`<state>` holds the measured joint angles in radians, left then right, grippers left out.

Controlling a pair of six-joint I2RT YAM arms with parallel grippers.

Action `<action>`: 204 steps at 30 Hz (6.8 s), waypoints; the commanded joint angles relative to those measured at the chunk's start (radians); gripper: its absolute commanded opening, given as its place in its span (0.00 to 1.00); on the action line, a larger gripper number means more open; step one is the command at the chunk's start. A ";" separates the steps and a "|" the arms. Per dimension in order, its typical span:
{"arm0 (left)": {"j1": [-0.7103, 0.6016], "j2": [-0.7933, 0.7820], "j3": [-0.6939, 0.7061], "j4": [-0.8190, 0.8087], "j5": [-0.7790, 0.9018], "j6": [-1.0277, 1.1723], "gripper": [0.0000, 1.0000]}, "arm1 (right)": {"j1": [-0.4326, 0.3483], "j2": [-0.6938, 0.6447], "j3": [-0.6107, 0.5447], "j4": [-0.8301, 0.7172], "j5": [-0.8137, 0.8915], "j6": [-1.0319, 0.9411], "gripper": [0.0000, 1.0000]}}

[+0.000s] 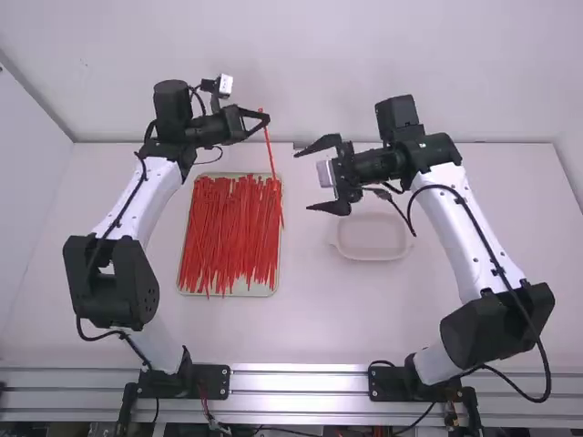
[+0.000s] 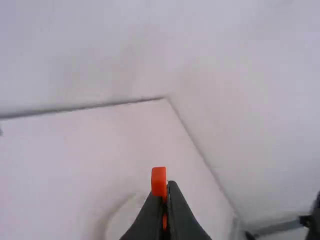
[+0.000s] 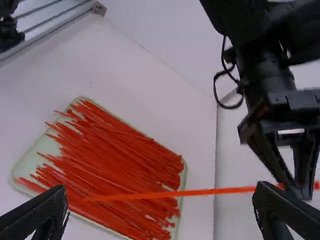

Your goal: Fasten the cable tie

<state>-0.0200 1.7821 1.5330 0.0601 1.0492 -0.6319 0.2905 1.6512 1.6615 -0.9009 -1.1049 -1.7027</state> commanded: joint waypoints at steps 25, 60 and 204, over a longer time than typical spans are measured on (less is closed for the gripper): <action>-0.006 0.006 0.027 0.004 0.279 -0.601 0.02 | -0.019 0.006 0.026 0.161 -0.380 -0.393 0.98; 0.000 0.006 0.026 0.132 0.338 -1.133 0.02 | 0.058 0.006 0.026 0.239 -0.456 -0.389 0.86; 0.027 0.006 0.026 0.032 0.232 1.312 0.02 | 0.090 0.026 -0.223 0.786 -0.145 2.013 0.00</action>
<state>-0.0021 1.7821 1.5330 0.0978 1.2461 0.5533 0.3779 1.6886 1.4483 -0.1230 -1.1984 0.2726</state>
